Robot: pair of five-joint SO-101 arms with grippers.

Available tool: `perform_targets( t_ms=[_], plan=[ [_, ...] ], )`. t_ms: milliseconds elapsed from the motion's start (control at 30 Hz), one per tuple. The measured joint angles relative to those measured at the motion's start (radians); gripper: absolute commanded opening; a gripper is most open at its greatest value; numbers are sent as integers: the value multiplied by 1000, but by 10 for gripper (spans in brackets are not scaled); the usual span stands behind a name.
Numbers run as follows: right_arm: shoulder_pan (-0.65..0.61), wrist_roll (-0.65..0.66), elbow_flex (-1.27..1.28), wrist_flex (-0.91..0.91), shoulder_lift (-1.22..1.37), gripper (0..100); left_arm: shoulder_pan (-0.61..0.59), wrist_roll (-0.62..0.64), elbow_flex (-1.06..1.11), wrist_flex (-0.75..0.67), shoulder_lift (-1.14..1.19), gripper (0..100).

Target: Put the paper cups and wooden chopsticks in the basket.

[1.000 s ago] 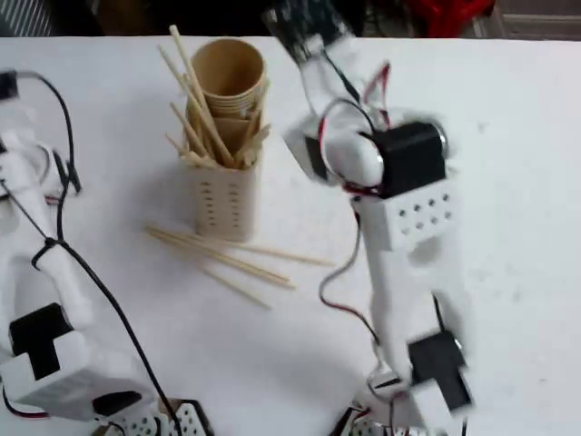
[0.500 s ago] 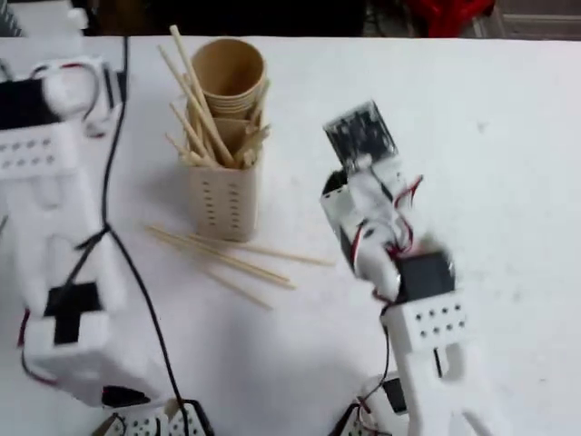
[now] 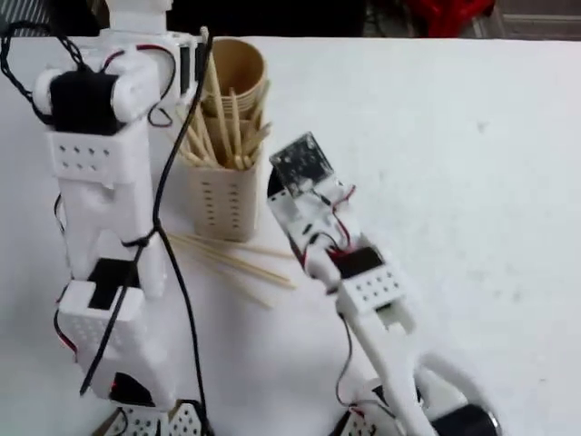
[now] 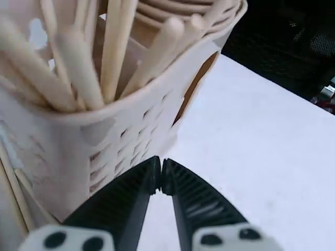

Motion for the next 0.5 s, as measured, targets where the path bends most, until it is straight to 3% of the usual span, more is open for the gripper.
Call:
perform_targets(
  t_ms=[267, 367, 500],
  plan=[
    [0, 0, -78, 11, 117, 17, -123, 3, -28, 34, 0, 173],
    [11, 2, -84, 104, 94, 17, -163, 3, -32, 61, -2, 173],
    [9, 2, -84, 272, -34, 17, -114, -37, 75, 66, -77, 173]
  ],
)
